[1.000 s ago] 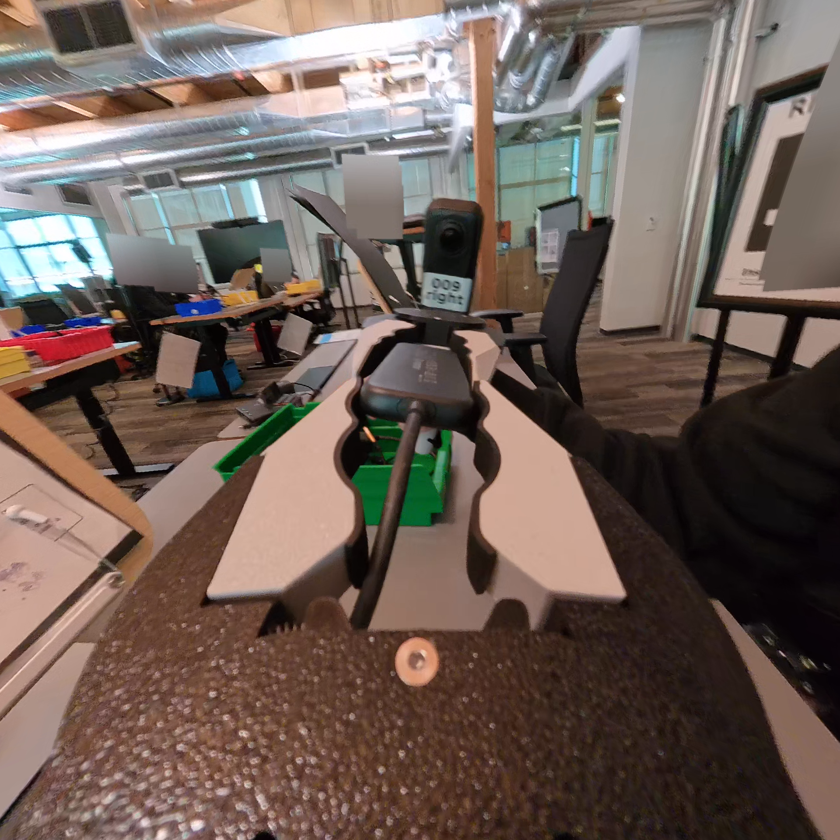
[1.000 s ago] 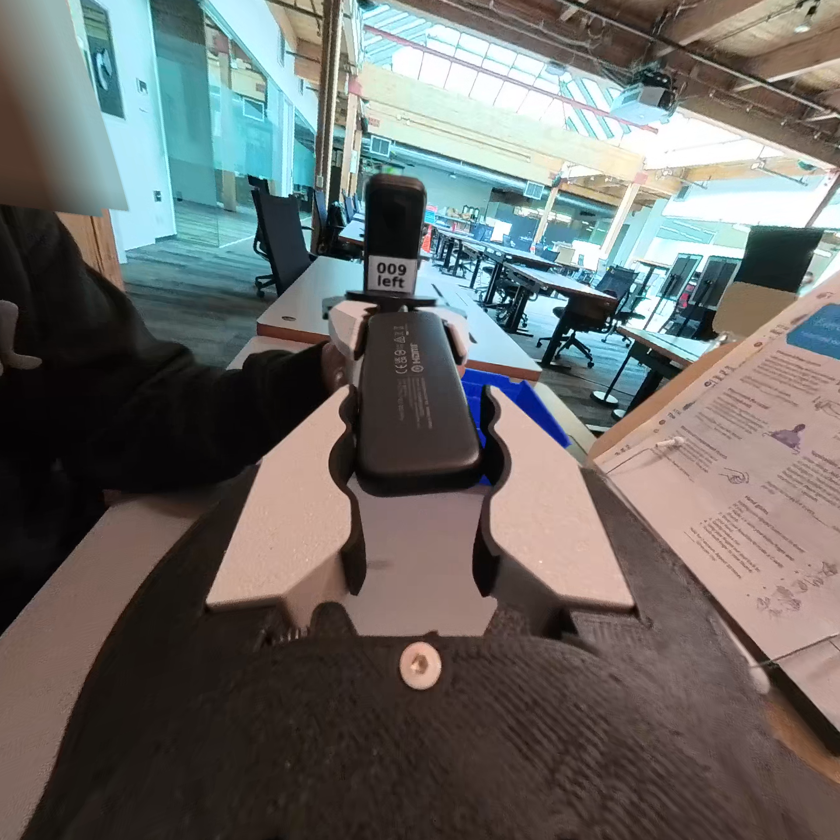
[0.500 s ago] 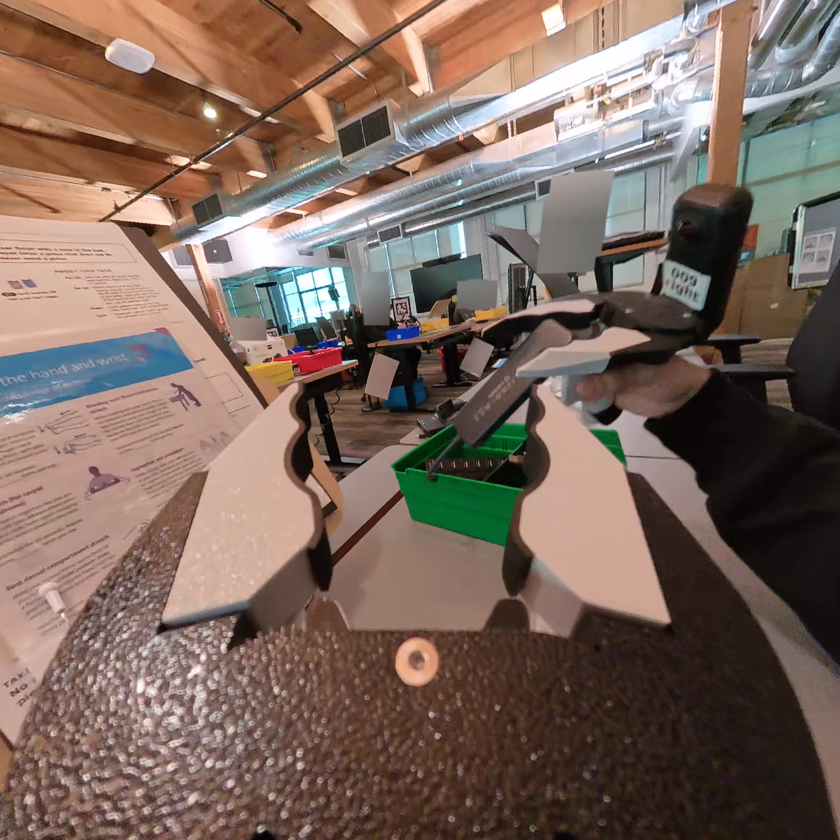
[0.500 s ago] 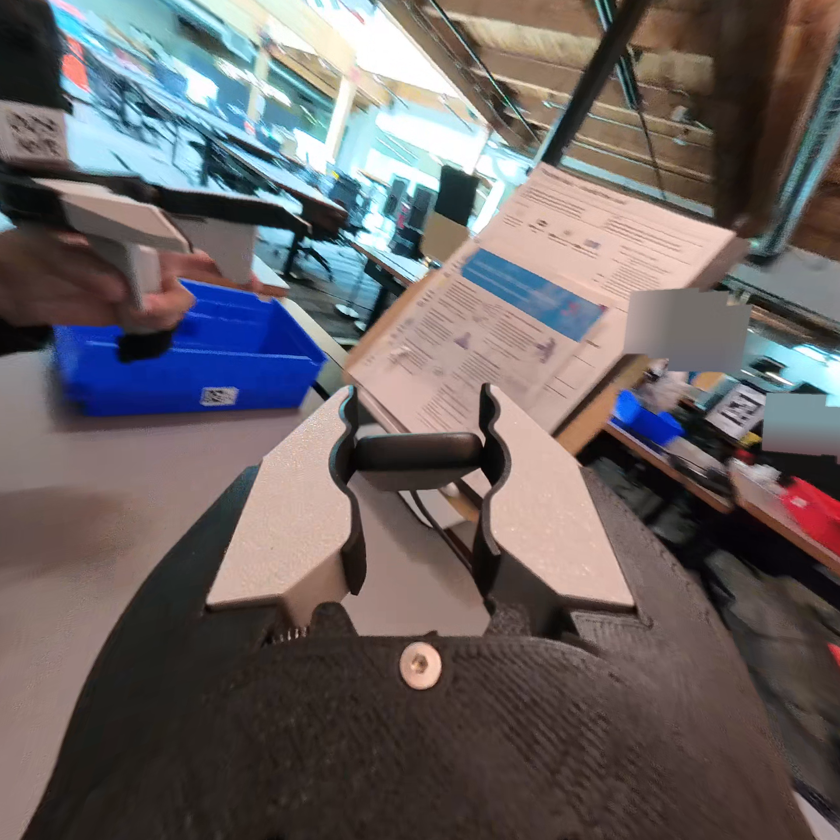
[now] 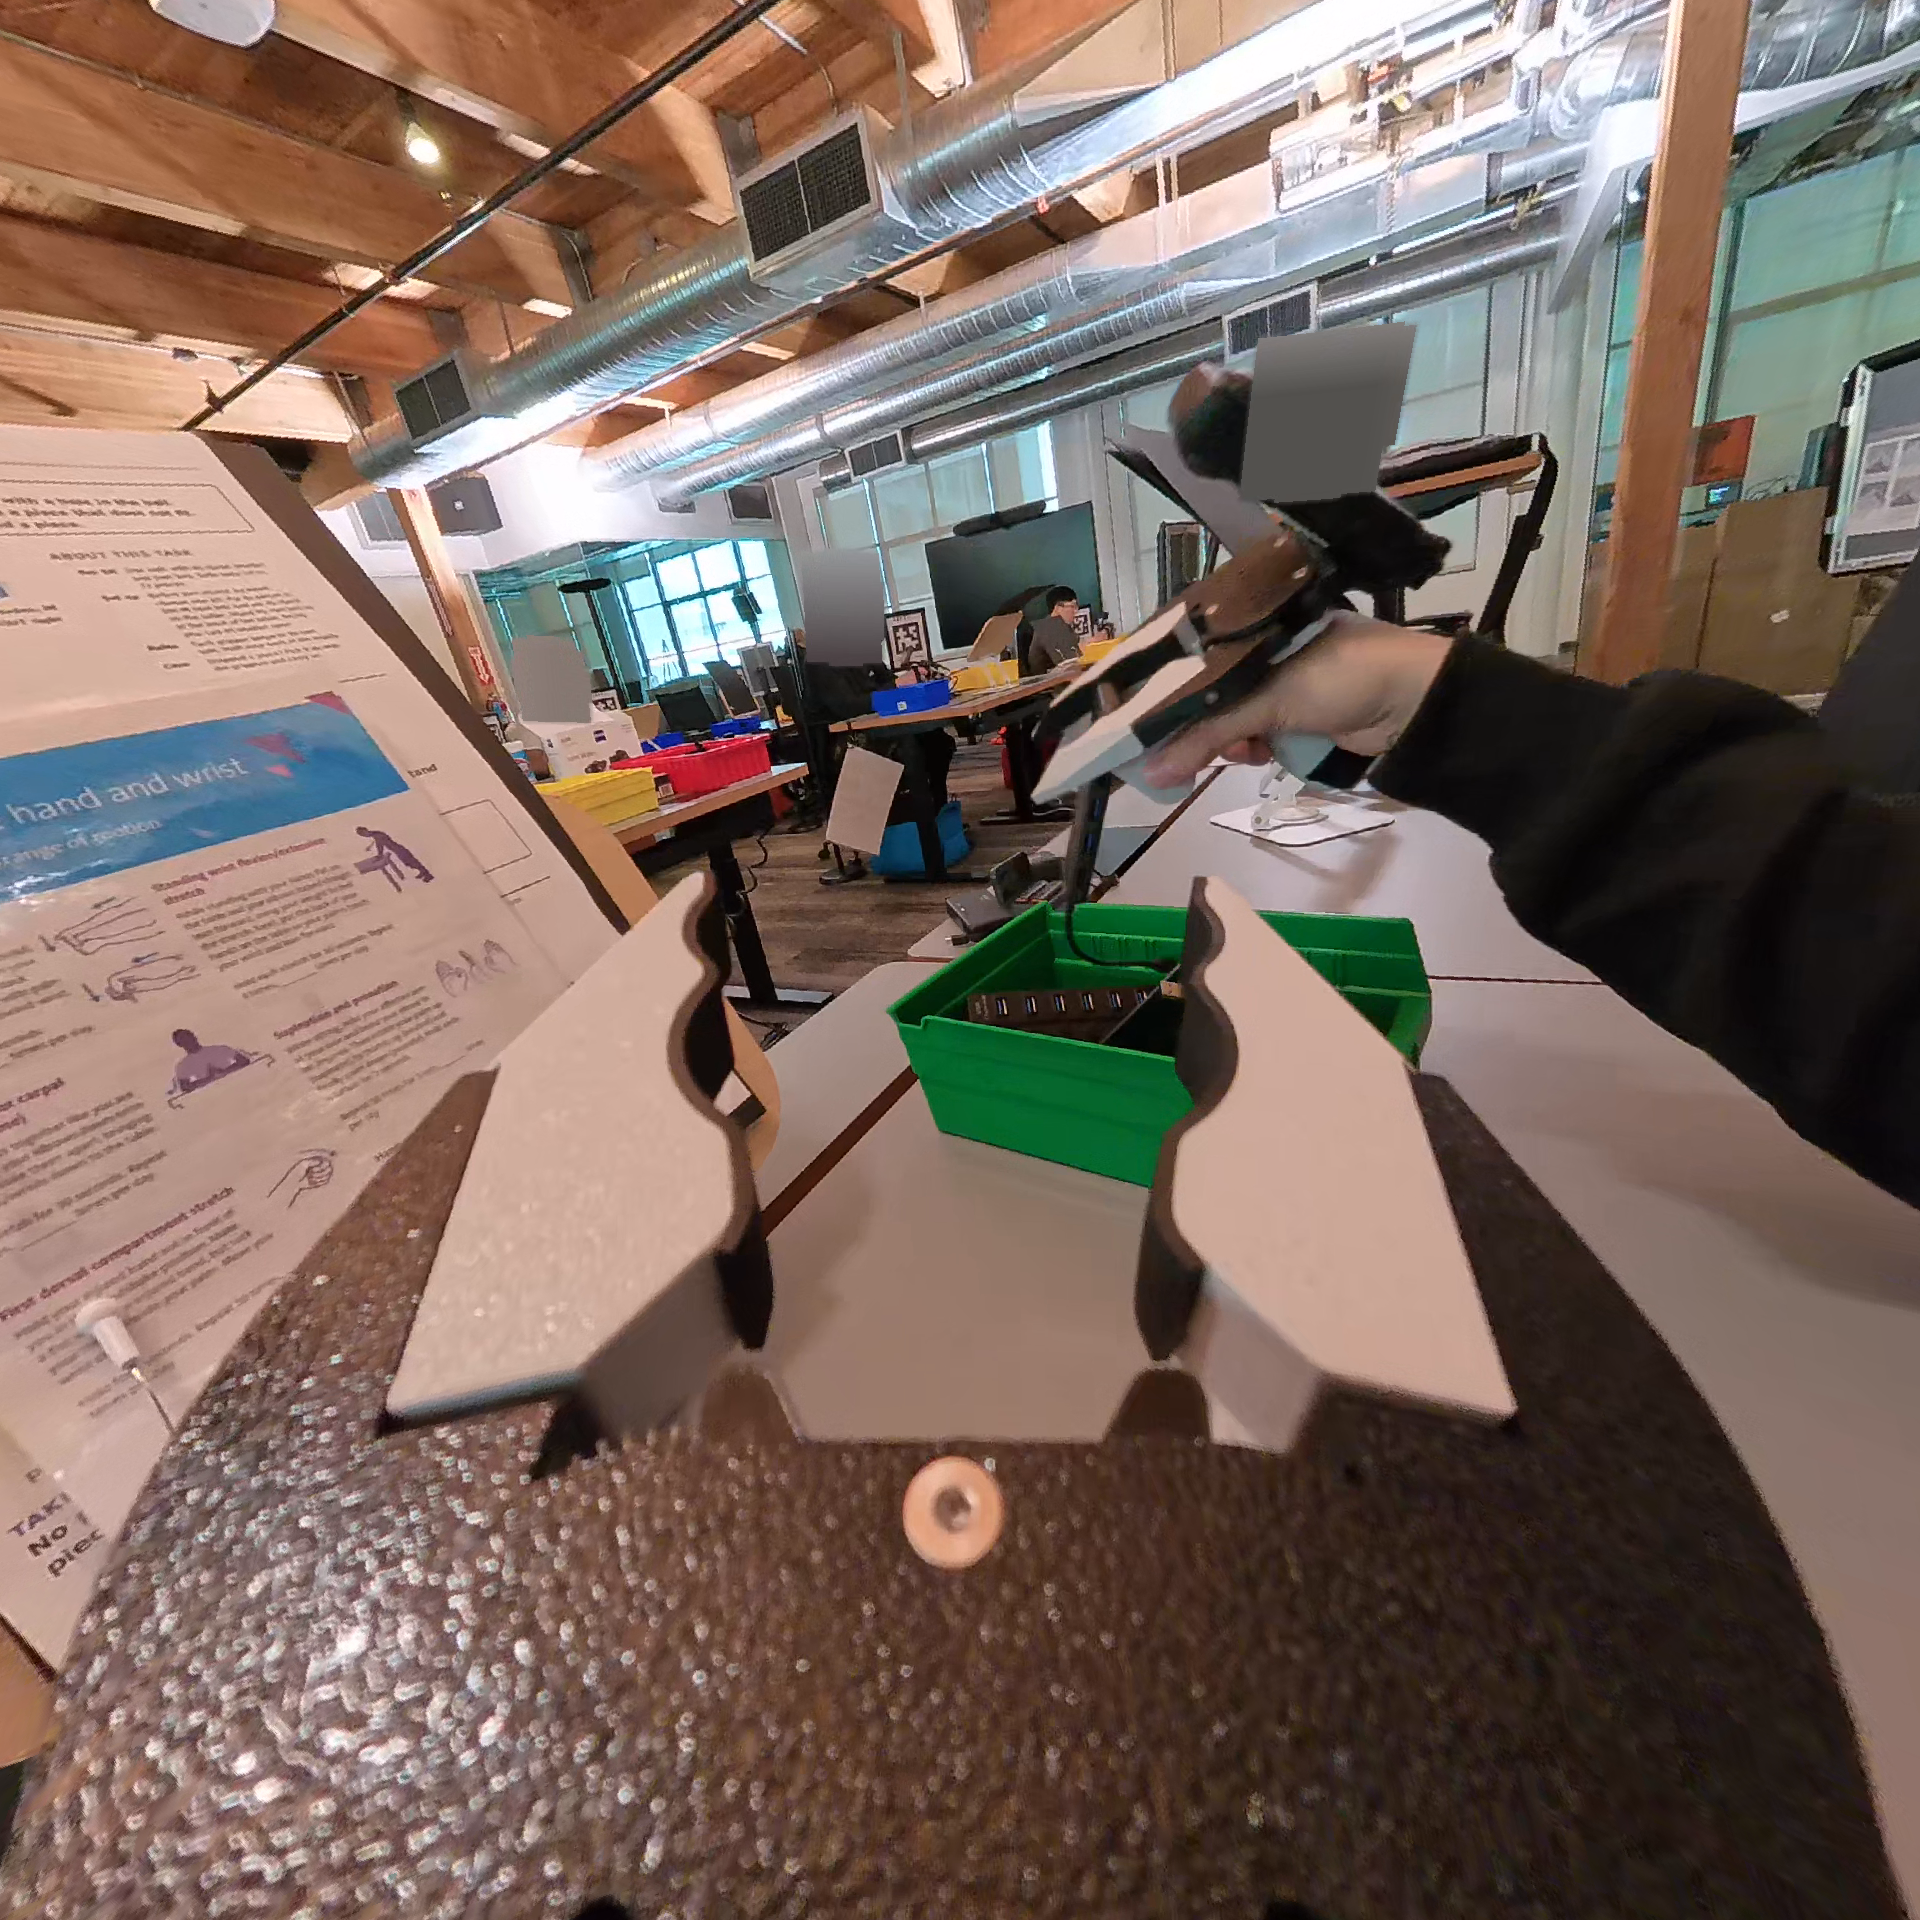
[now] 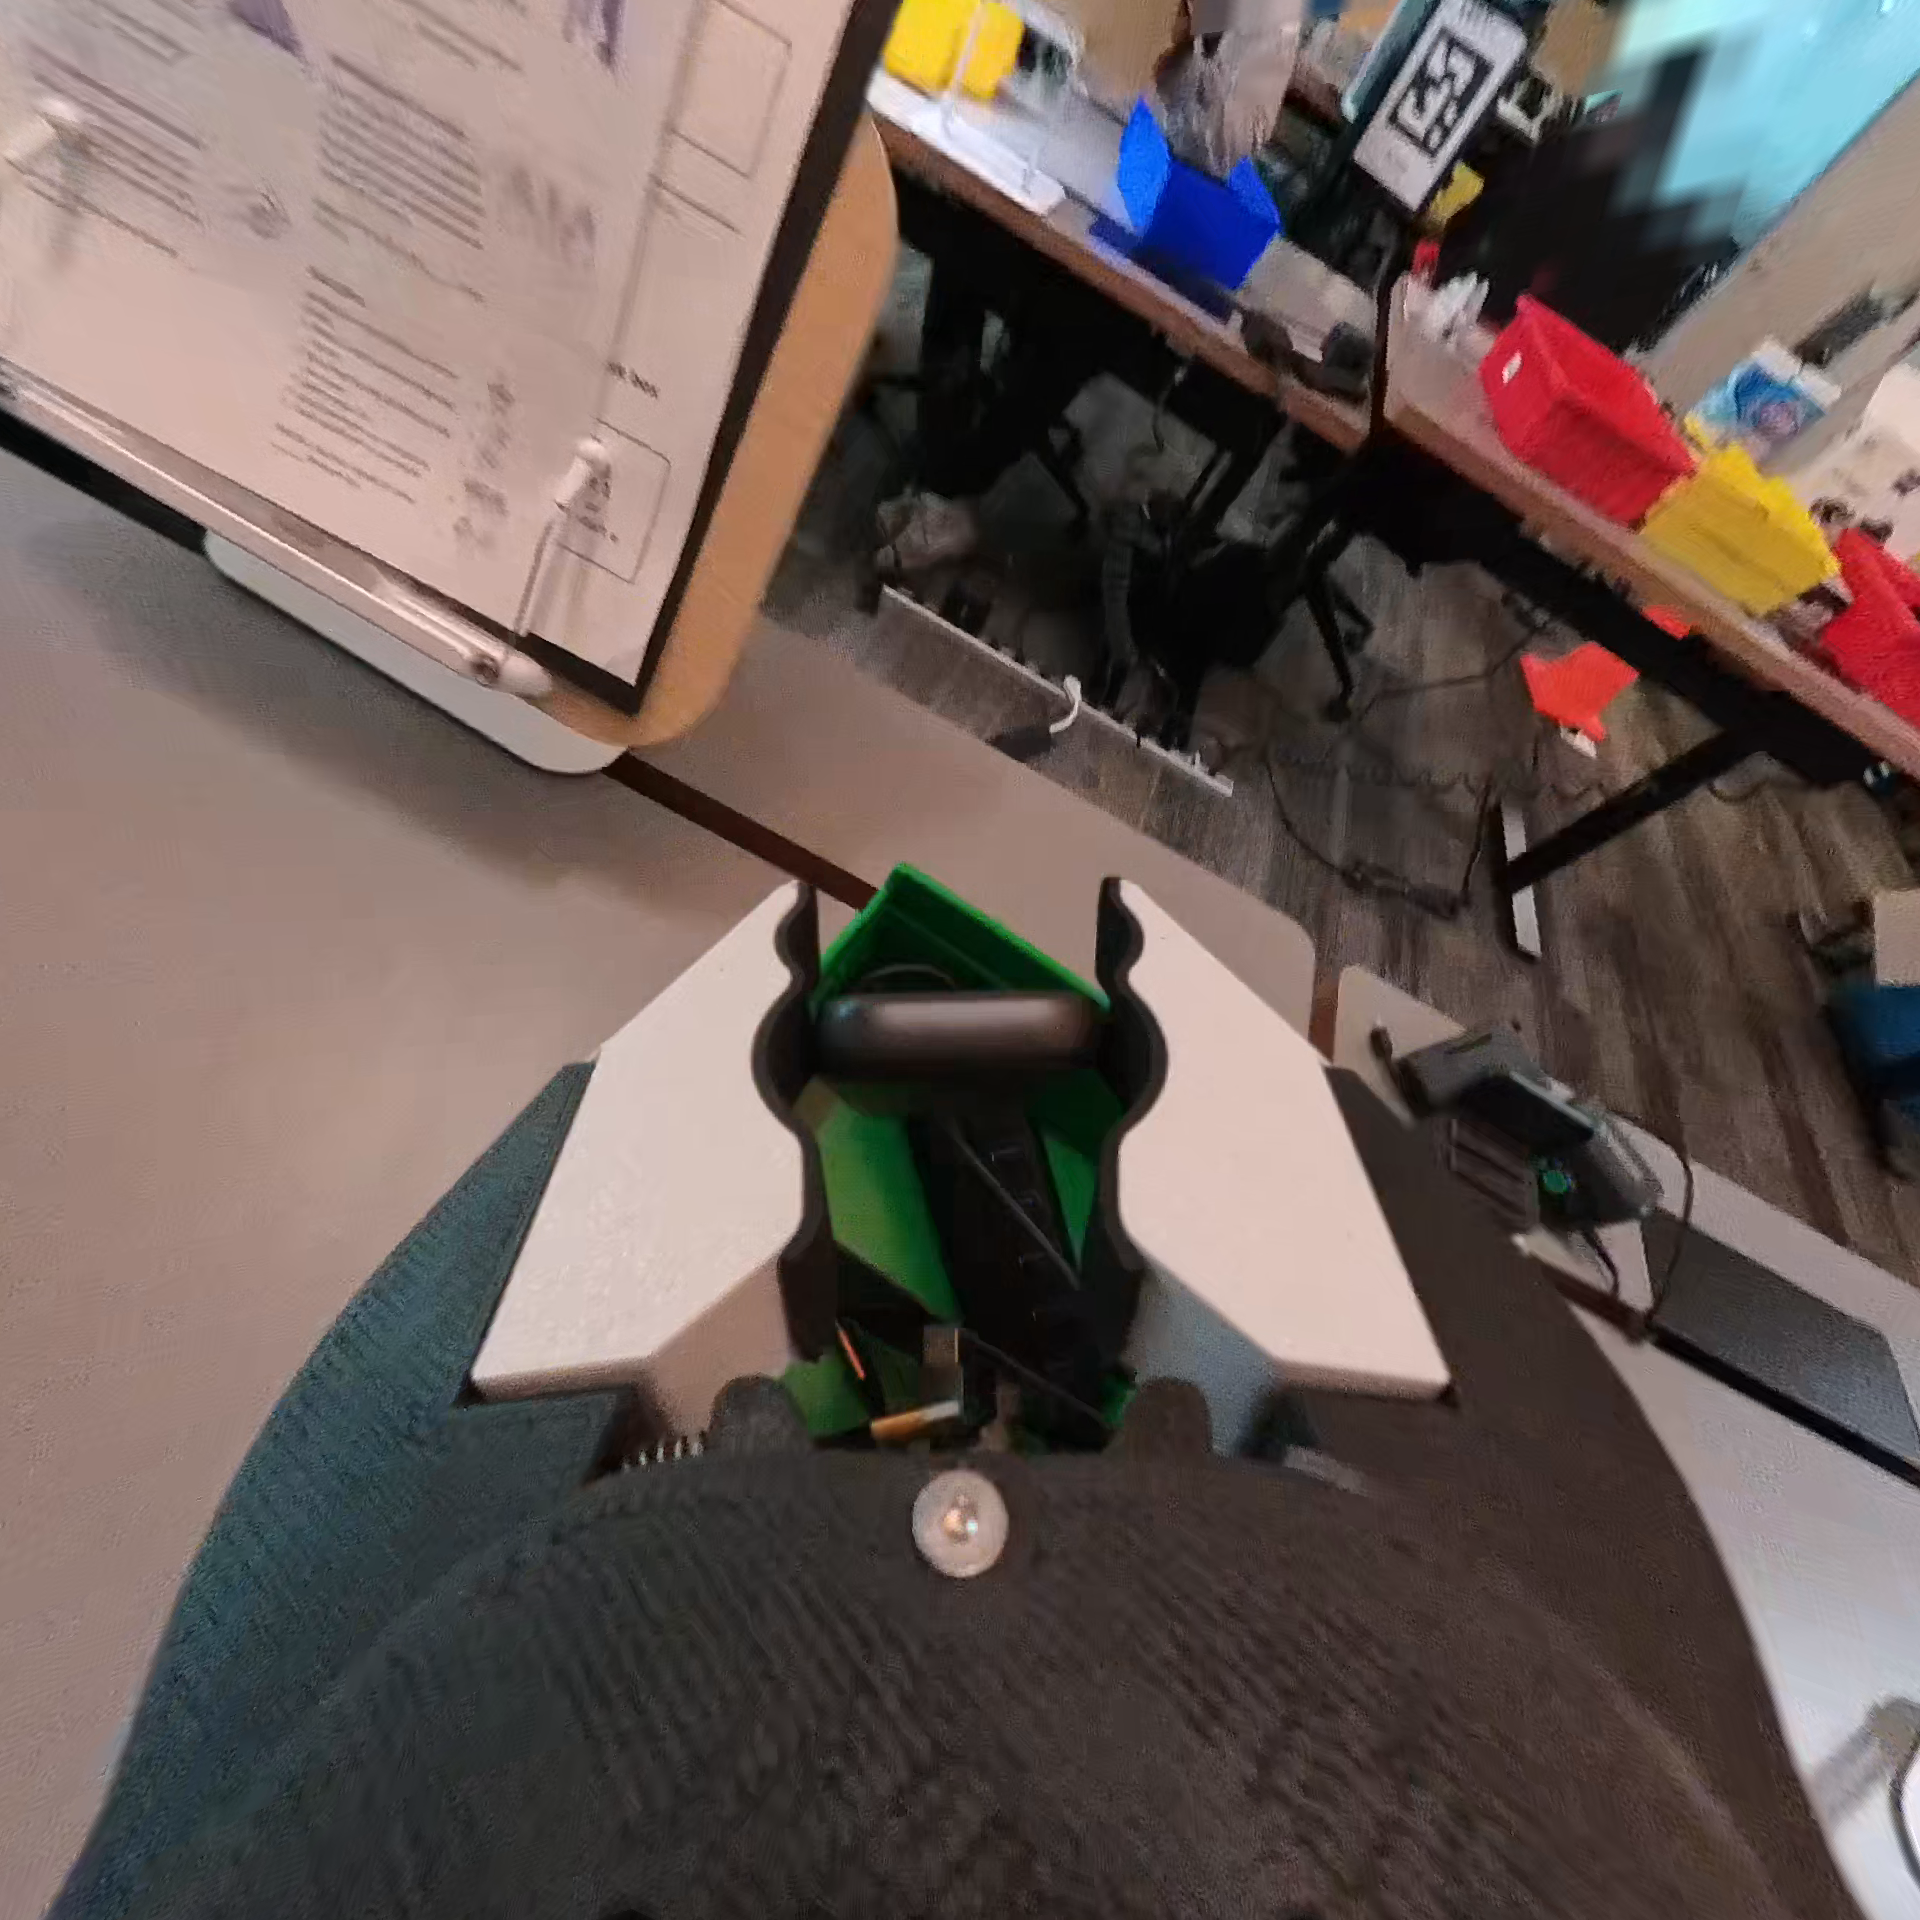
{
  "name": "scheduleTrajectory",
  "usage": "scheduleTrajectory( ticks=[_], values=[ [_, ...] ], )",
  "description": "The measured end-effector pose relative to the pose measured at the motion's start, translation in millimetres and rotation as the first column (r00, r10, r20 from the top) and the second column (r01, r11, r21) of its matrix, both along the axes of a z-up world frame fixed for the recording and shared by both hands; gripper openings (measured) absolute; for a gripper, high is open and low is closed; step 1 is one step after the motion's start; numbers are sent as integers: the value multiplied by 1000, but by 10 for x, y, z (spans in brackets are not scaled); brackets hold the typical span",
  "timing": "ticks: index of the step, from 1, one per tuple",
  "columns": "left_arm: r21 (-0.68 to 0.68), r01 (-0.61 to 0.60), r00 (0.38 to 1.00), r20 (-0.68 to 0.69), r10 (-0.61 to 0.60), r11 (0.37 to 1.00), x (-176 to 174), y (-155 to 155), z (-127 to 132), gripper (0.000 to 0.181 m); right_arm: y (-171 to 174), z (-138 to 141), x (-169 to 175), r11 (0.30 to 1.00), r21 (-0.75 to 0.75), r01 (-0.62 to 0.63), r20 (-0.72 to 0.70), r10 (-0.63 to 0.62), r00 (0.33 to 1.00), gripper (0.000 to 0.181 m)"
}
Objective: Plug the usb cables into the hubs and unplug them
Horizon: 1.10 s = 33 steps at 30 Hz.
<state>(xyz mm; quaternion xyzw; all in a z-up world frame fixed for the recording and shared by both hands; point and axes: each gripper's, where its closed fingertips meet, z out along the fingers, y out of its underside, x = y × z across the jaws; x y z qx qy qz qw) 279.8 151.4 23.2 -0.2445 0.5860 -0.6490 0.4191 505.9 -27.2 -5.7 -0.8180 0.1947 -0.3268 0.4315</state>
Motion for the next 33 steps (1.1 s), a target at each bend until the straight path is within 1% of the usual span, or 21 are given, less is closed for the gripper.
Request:
scheduleTrajectory(
  ticks=[2, 3, 4, 6, 8, 10, 11, 14, 15, 16, 17, 18, 19, 21, 23, 25, 26, 29, 31, 33],
  values=[
    [-3, 7, 1000, -12, -7, 1000, 3, -4, -12, 84, -70, -172, 32, 998, -56, 41, -69, -45, 997, 53],
    [-3, 7, 1000, -16, -7, 1000, 7, -2, -18, 84, -67, -194, 46, 997, -50, 51, -78, -55, 995, 53],
    [-4, 6, 1000, -16, -6, 1000, 9, 1, -19, 84, -61, -233, 52, 997, -54, 57, -98, -62, 993, 53],
    [-6, 6, 1000, -20, -6, 1000, 14, 6, -25, 84, -51, -416, 59, 991, -125, 47, -174, -69, 982, 54],
    [-12, 11, 1000, -25, -11, 1000, 15, -1, -28, 83, 9, -581, 211, 985, -167, 49, -199, -83, 977, 54],
    [-10, 12, 999, -31, -12, 1000, 18, -8, -37, 83, 34, -918, 334, 968, -249, 33, -301, -110, 947, 54],
    [-4, 11, 999, -36, -11, 1000, 22, -10, -48, 83, 77, -1081, 384, 966, -257, 21, -352, -113, 929, 53],
    [7, 6, 999, -47, -5, 1000, 29, 3, -70, 83, 168, -1508, 473, 976, -218, 13, -524, -128, 842, 54],
    [4, 2, 999, -48, -2, 1000, 32, 15, -68, 83, 181, -1539, 577, 983, -170, 64, -528, -146, 836, 55],
    [1, -1, 999, -48, 1, 1000, 32, 30, -64, 83, 176, -1517, 696, 986, -113, 127, -518, -167, 839, 54],
    [-2, 0, 999, -46, 0, 1000, 27, 43, -58, 83, 153, -1503, 784, 982, -71, 175, -510, -186, 840, 59],
    [-7, -1, 999, -44, 1, 1000, 24, 60, -51, 83, 134, -1489, 856, 980, -42, 195, -496, -190, 847, 74],
    [-14, -8, 999, -45, 7, 1000, 24, 85, -42, 82, 77, -1455, 928, 974, -26, 226, -465, -212, 859, 81],
    [-29, -16, 999, -44, 15, 999, 25, 130, -24, 82, -68, -1296, 1042, 956, 11, 292, -366, -268, 891, 90],
    [-46, -12, 999, -45, 10, 999, 23, 151, -13, 81, -103, -1128, 976, 958, 66, 278, -330, -242, 912, 93],
    [-56, -11, 998, -63, 8, 998, 38, 159, -33, 80, -99, -972, 820, 960, 128, 250, -316, -199, 928, 93],
    [-55, -12, 997, -74, 8, 998, 47, 157, -50, 79, -104, -901, 686, 959, 159, 234, -296, -180, 938, 93],
    [-32, -47, 993, -113, 43, 998, 97, 160, -117, 77, -206, -732, 209, 946, 257, 197, -167, -158, 973, 91],
    [-11, -83, 984, -160, 81, 996, 164, 152, -210, 76, -380, -723, -132, 938, 279, 207, -53, -200, 978, 86],
    [9, -96, 971, -221, 96, 995, 241, 73, -345, 76, -672, -769, -386, 924, 277, 265, 33, -285, 958, 86]
  ],
)
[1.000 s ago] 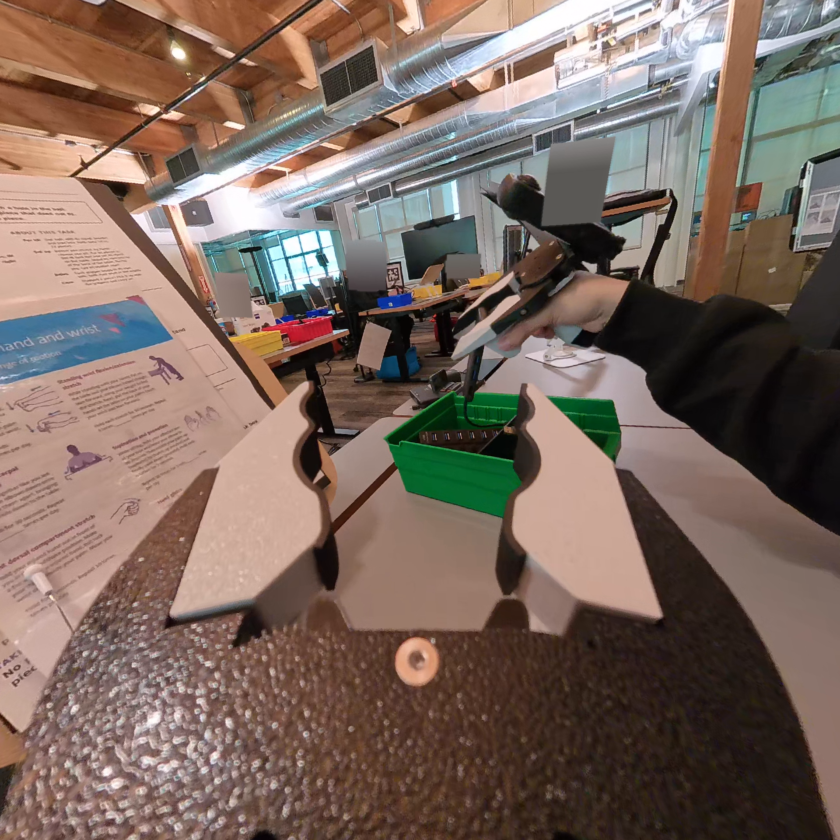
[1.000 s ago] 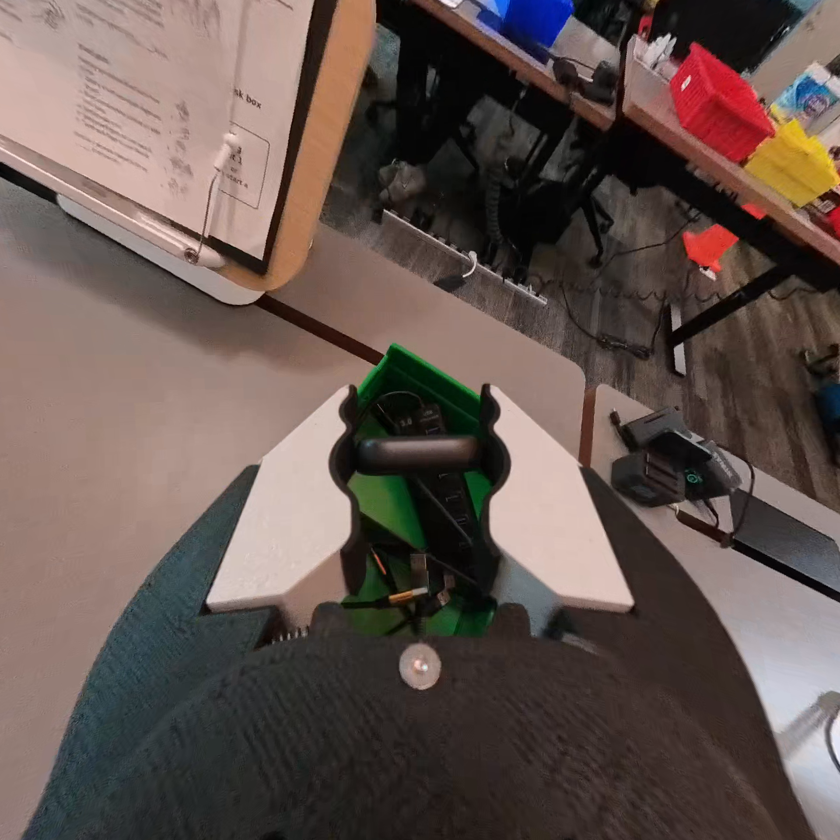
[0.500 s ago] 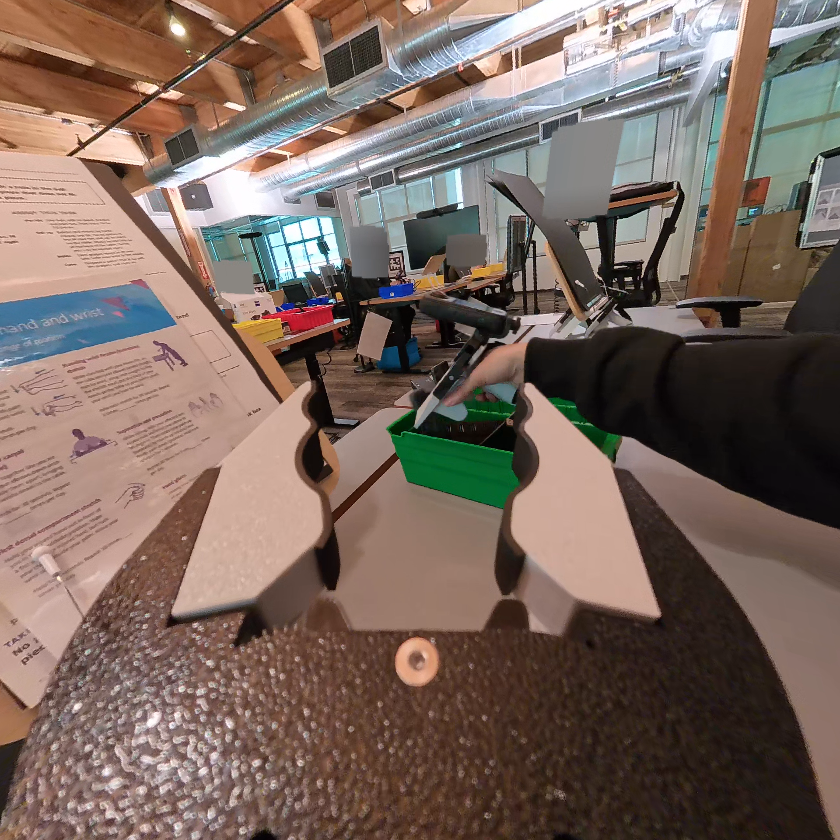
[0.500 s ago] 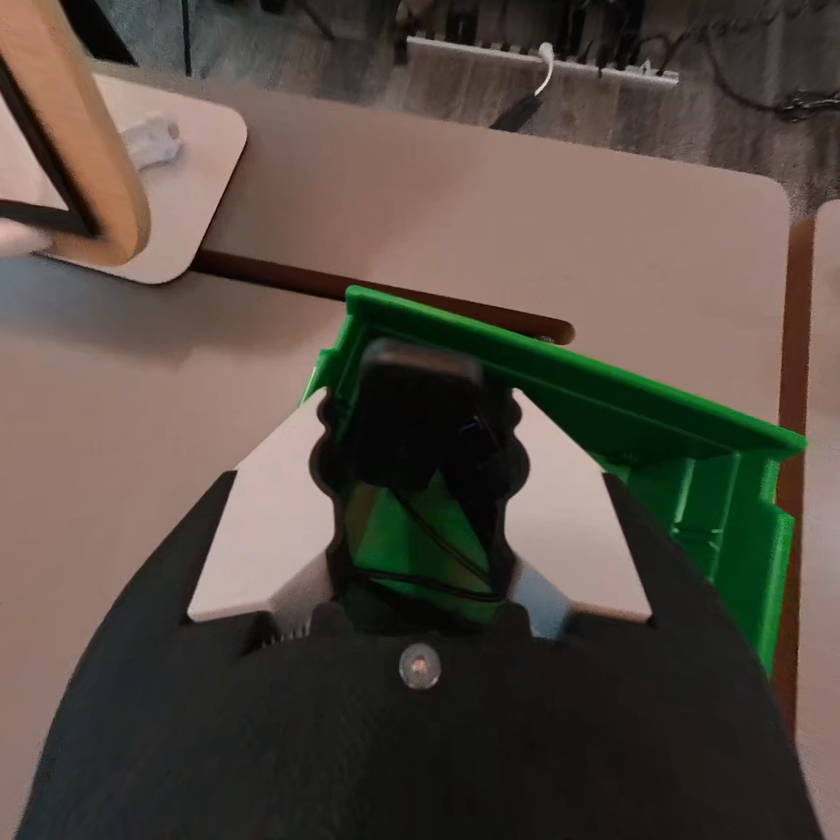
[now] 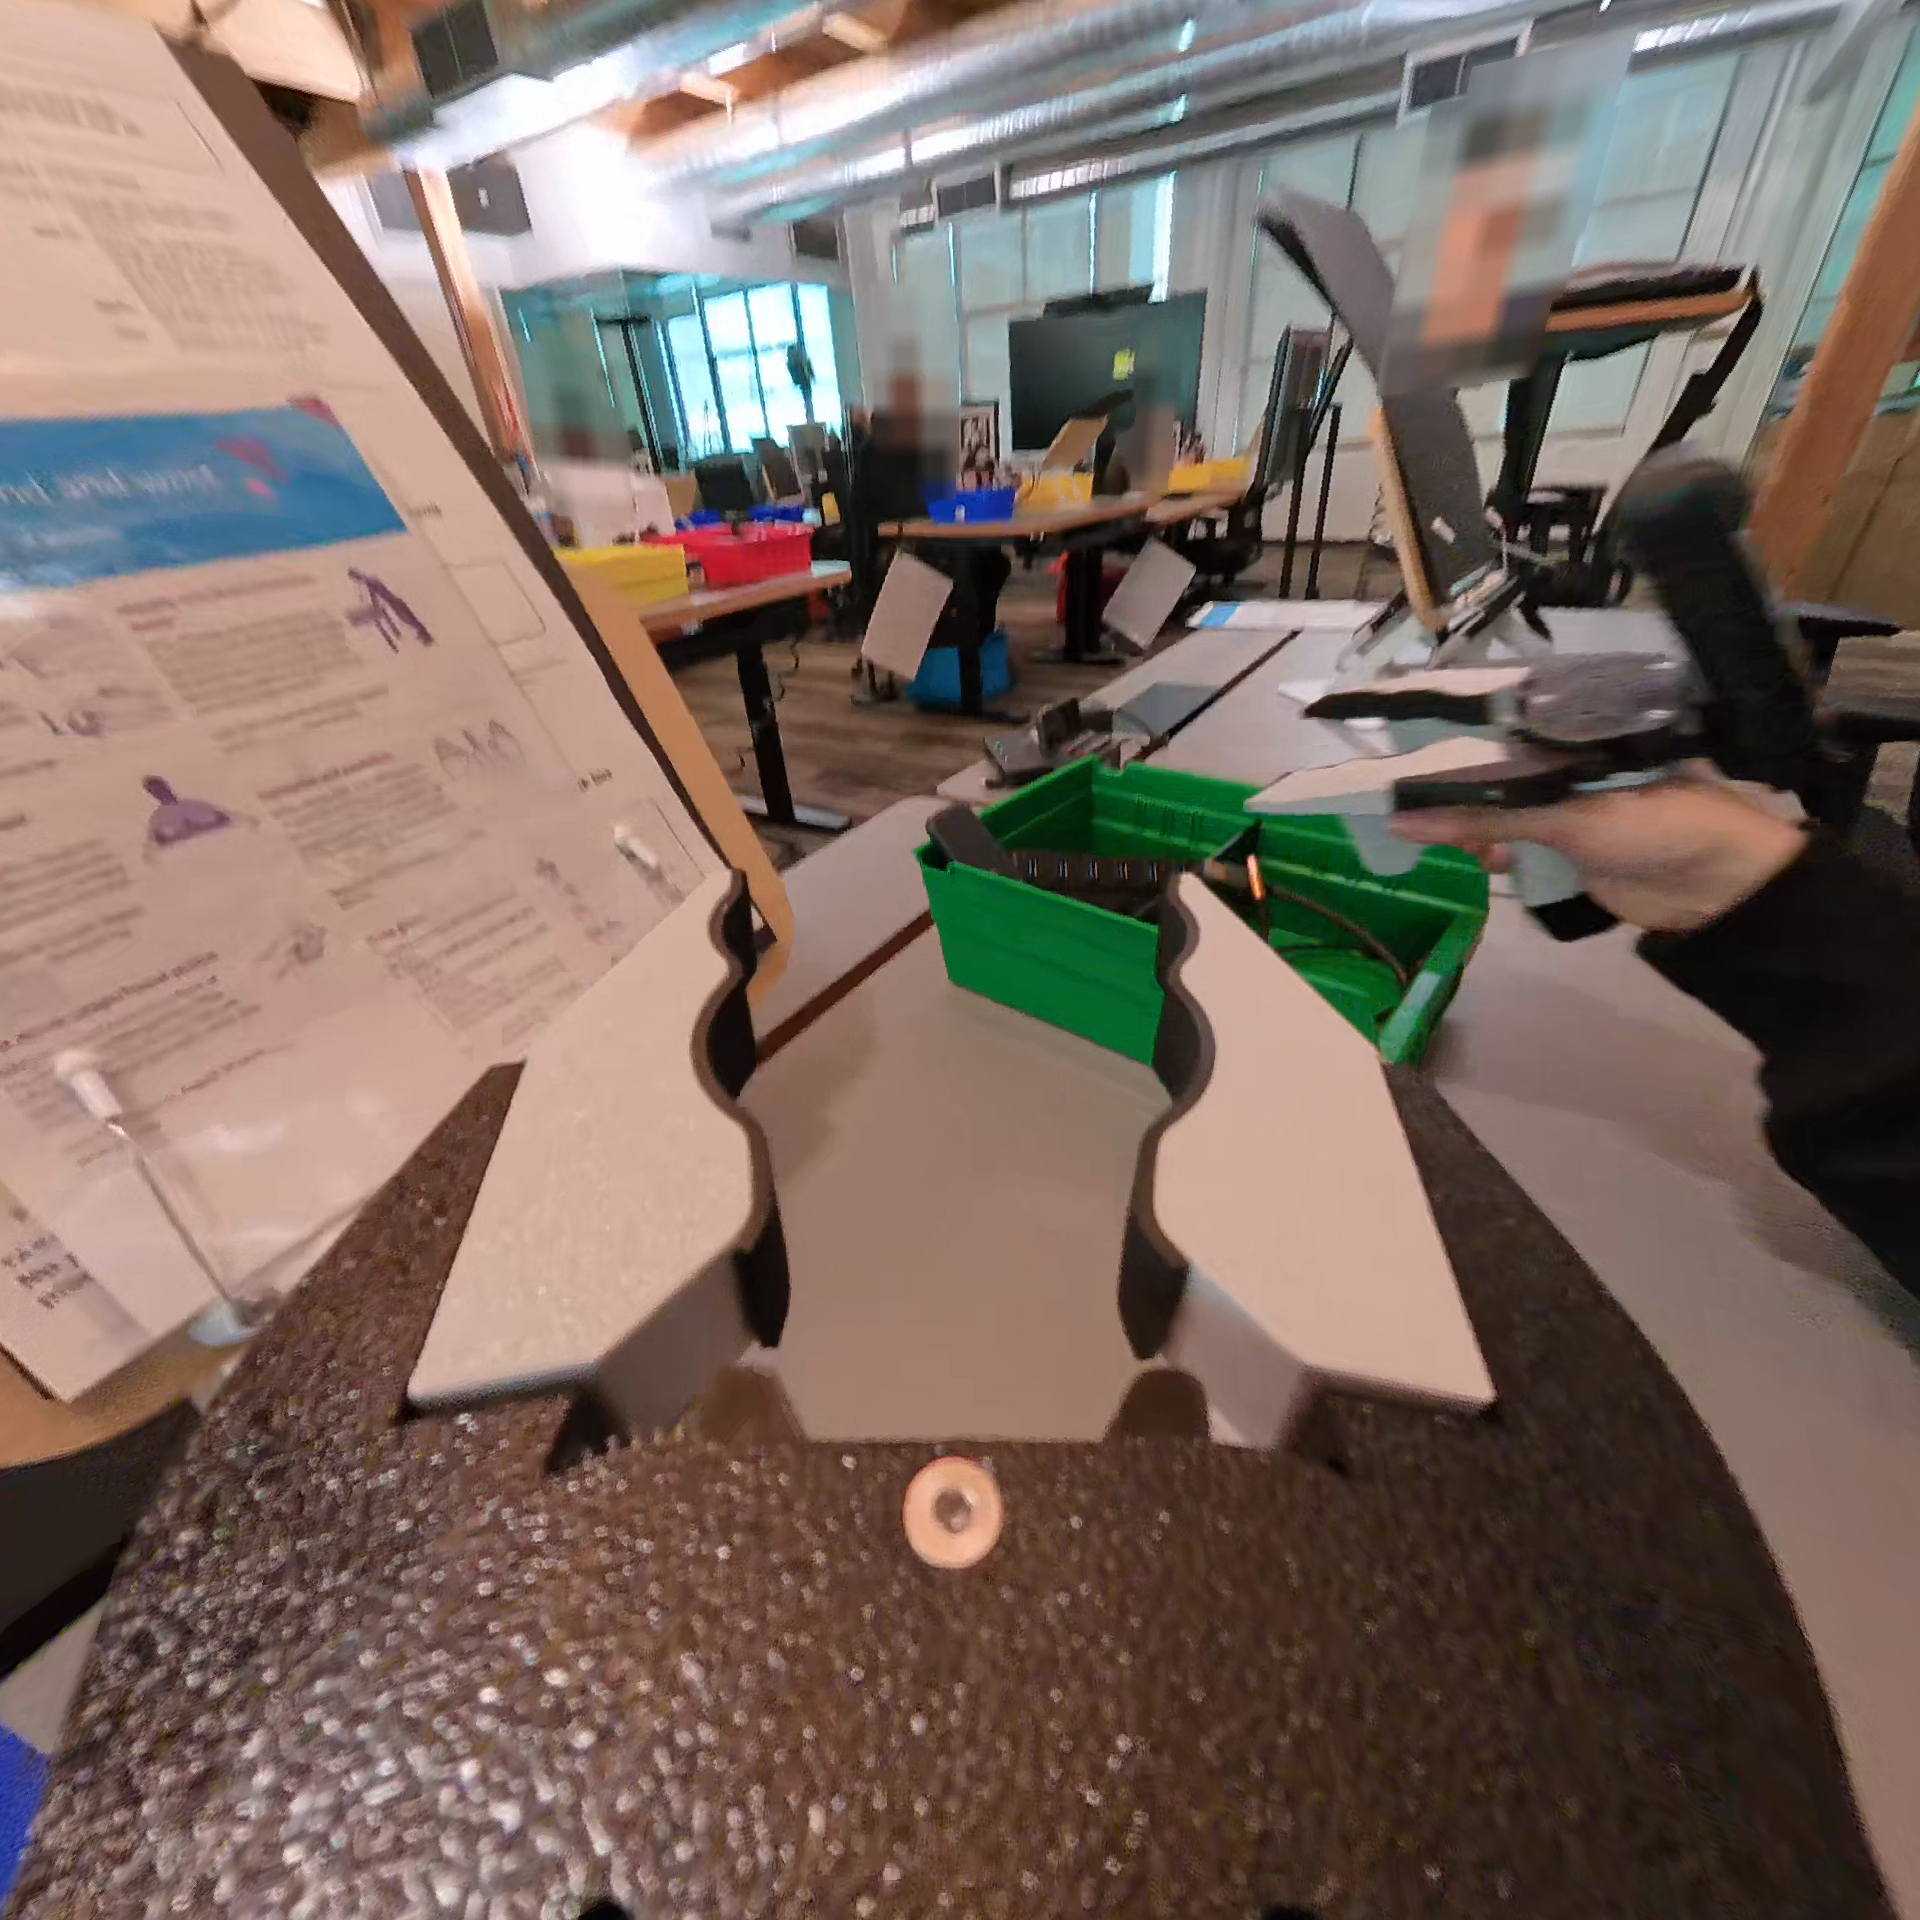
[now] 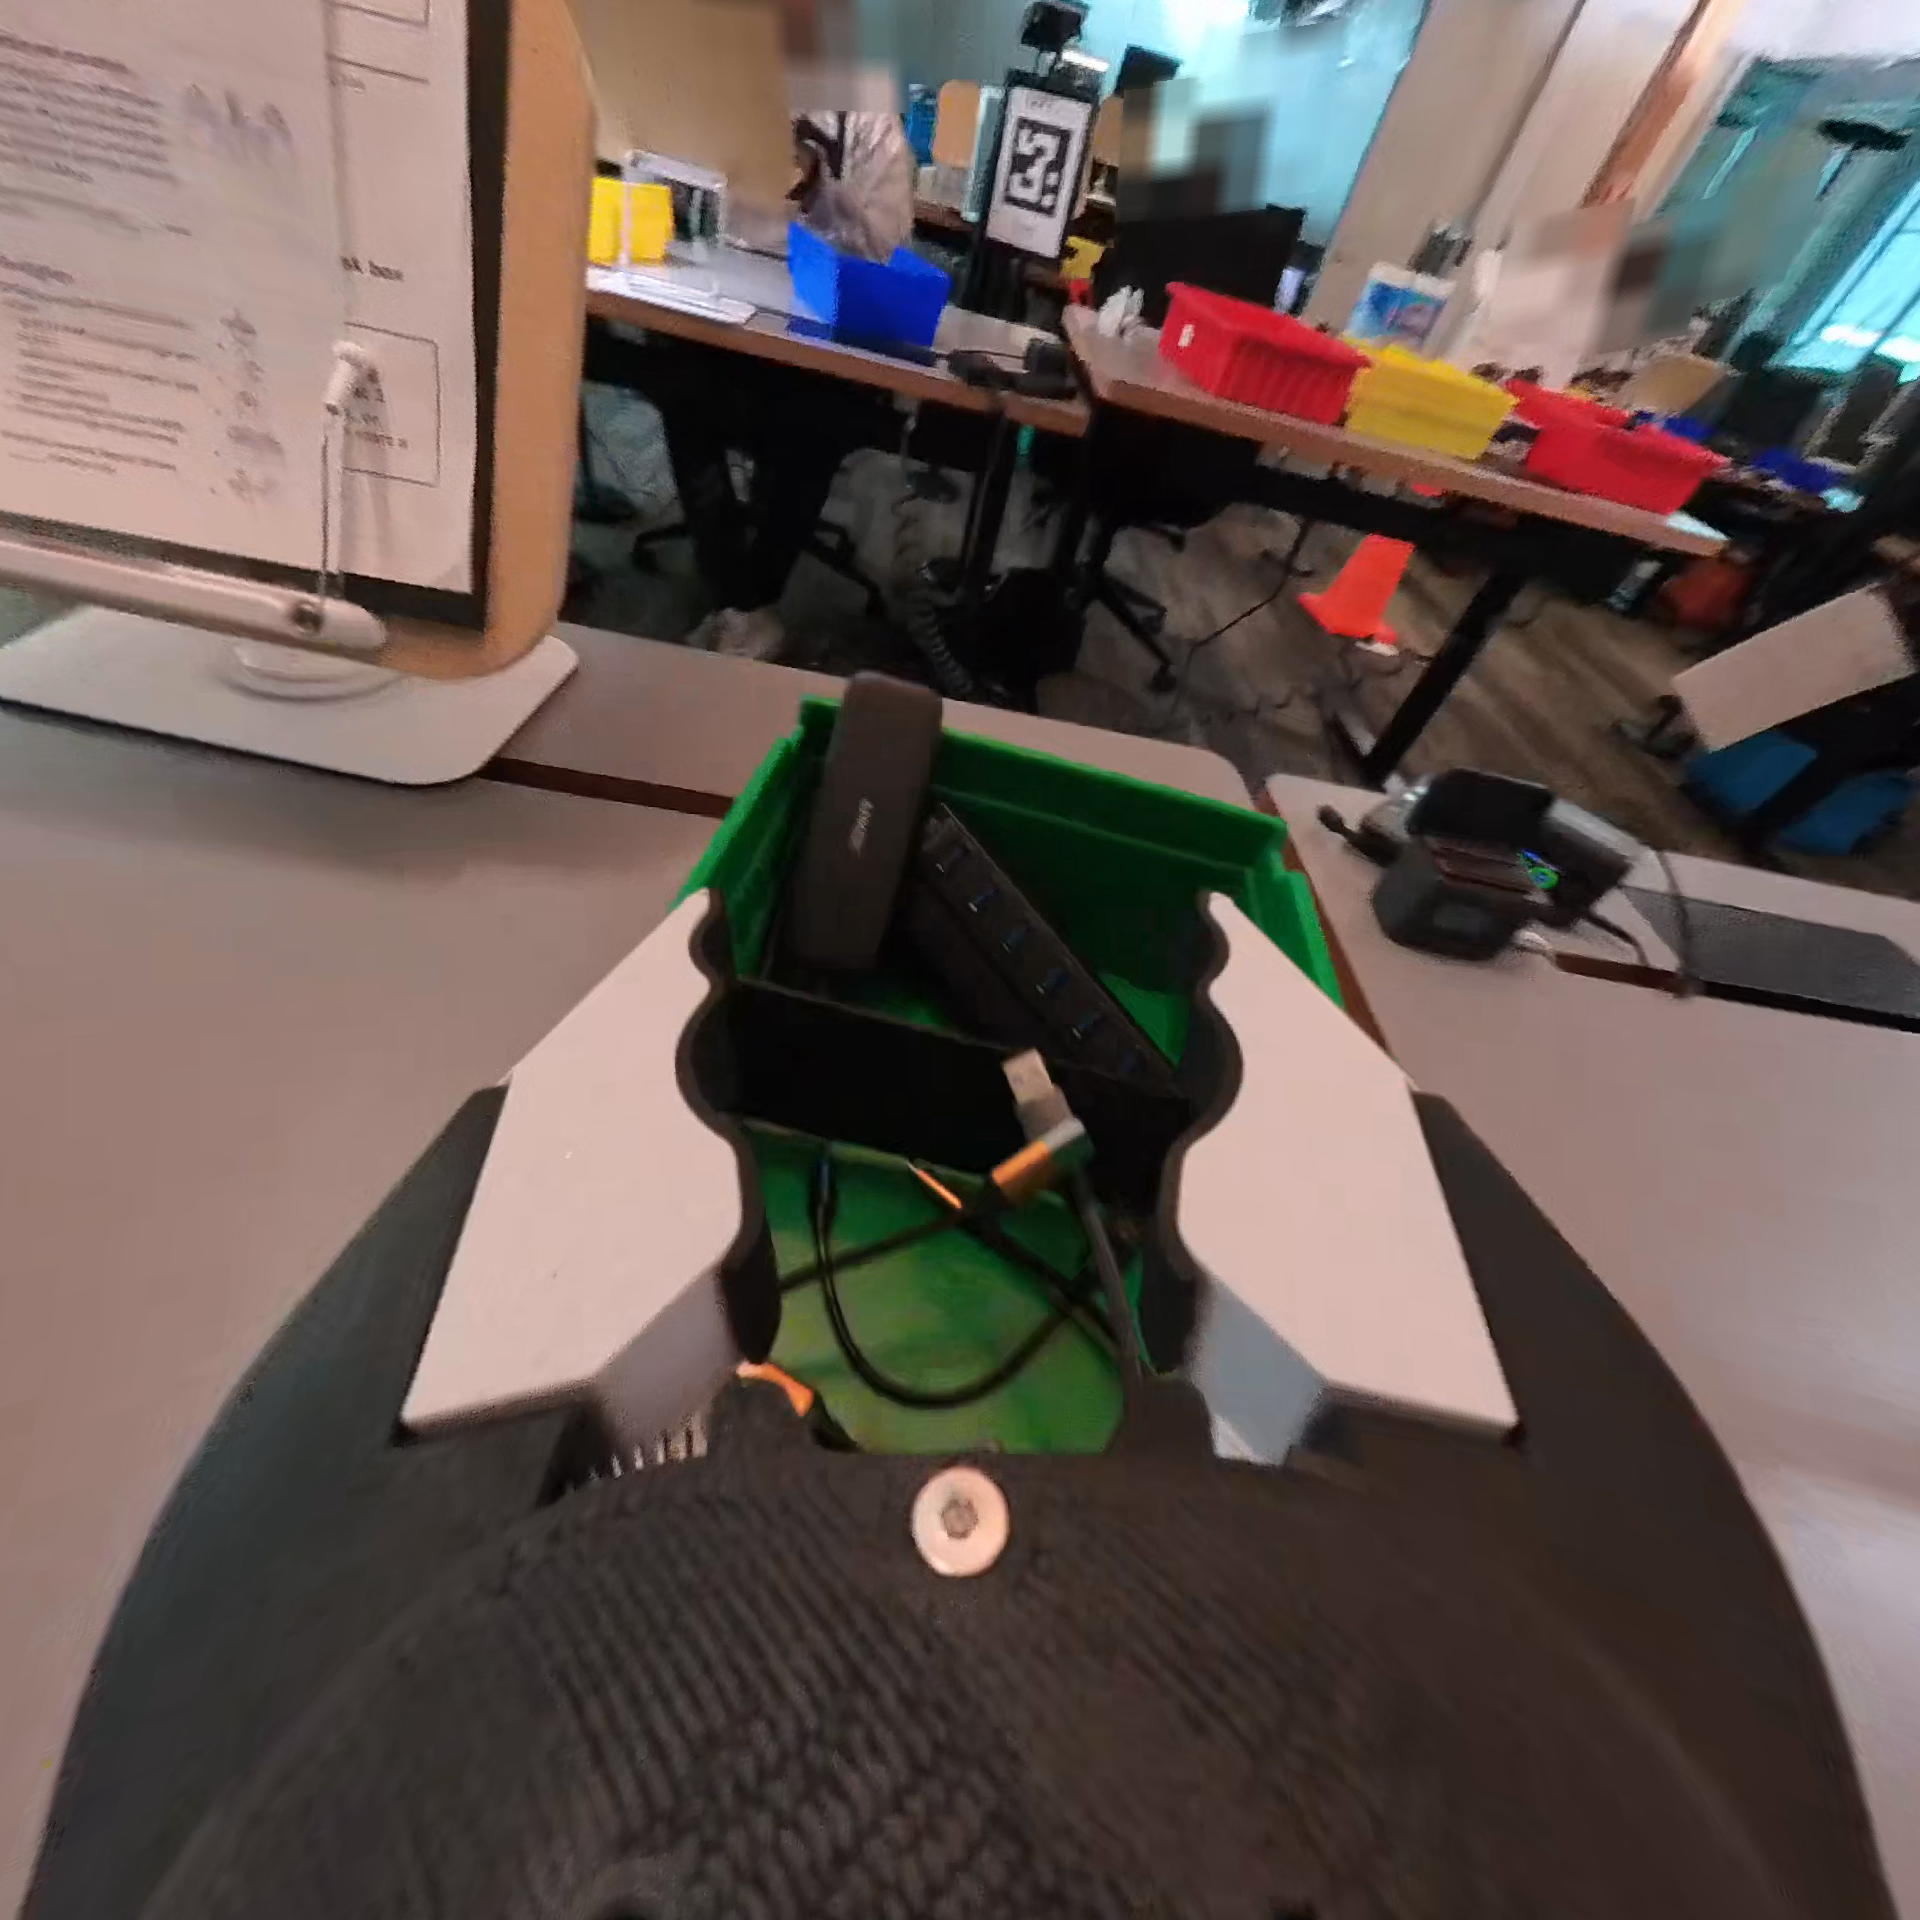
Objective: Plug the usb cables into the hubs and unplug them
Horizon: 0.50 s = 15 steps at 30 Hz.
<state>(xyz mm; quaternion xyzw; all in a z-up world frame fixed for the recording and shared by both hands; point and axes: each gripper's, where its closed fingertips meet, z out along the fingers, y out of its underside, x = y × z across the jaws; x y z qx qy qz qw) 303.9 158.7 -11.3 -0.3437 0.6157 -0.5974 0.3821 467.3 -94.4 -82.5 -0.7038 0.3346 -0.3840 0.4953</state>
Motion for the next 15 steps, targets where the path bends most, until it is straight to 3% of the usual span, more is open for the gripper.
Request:
scheduleTrajectory(
  ticks=[3, 7, 9, 11, 15],
  values=[
    [39, 15, 991, -133, -9, 999, 139, -282, -329, 77, -559, -154, -266, 985, -38, 168, 37, -166, 985, 87],
    [60, 77, 973, -223, -62, 995, 262, -989, -746, 89, -1300, -457, -320, 939, -52, 341, 26, -340, 940, 88],
    [12, 127, 961, -251, -120, 992, 270, -1439, -931, 93, -1463, -573, -240, 934, 47, 354, -64, -351, 934, 89],
    [1, 103, 962, -253, -100, 995, 354, -1774, -1082, 92, -1545, -689, -176, 923, 130, 362, -124, -347, 930, 86],
    [72, 21, 950, -313, 3, 997, 631, -2207, -1403, 89, -1538, -935, -8, 937, 76, 342, -76, -337, 939, 65]
  ],
)
